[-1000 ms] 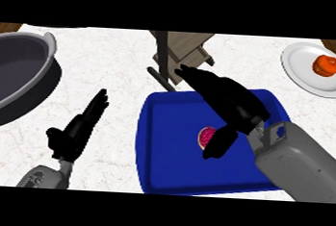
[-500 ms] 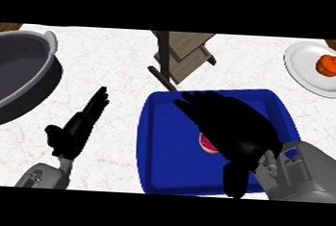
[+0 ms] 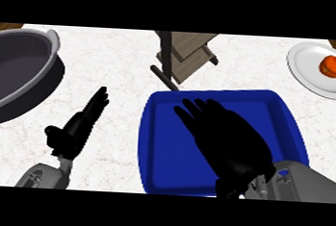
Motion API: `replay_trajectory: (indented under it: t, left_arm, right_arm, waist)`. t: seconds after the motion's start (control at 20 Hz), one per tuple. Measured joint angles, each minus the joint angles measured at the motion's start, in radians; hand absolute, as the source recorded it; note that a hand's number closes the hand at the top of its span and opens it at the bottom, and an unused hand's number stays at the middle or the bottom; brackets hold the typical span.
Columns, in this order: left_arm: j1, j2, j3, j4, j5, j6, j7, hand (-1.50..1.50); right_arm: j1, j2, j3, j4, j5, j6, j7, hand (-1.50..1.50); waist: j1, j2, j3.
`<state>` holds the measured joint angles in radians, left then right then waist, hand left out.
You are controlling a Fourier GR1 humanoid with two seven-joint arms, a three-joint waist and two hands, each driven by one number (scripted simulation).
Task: Pick the cupcake from the tray and place it in the tiered basket
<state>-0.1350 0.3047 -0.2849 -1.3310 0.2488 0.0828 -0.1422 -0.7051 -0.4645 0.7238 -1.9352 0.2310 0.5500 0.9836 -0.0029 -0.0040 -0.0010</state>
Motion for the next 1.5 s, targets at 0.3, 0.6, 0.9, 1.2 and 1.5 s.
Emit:
replay_trajectory:
  t: [0.3, 0.6, 0.9, 1.2, 1.5]
  left_arm:
    - [-0.018, -0.017, 0.013, 0.015, -0.008, -0.013, 0.007, 0.00]
    - [-0.011, -0.040, 0.030, 0.004, -0.033, -0.026, 0.013, 0.00]
    - [-0.007, -0.055, 0.050, 0.022, -0.056, -0.052, 0.010, 0.00]
    - [0.019, -0.058, 0.082, -0.042, -0.074, -0.075, 0.045, 0.00]
    - [0.016, -0.077, 0.115, -0.027, -0.101, -0.099, 0.034, 0.00]
  right_arm:
    - [0.049, 0.014, 0.024, 0.085, 0.092, 0.010, -0.011, -1.50]
    - [0.123, 0.082, 0.007, 0.158, 0.204, 0.023, -0.067, -1.50]
    - [0.210, 0.097, -0.012, 0.215, 0.335, 0.010, -0.127, -1.50]
    - [0.262, 0.124, -0.077, 0.257, 0.416, 0.035, -0.192, -1.50]
    - [0.302, 0.147, -0.123, 0.319, 0.491, 0.039, -0.293, -1.50]
  waist:
    - [0.002, 0.003, 0.000]
    - [0.004, 0.004, 0.001]
    - [0.004, 0.004, 0.001]
    - [0.005, 0.003, 0.001]
    - [0.005, 0.004, 0.001]
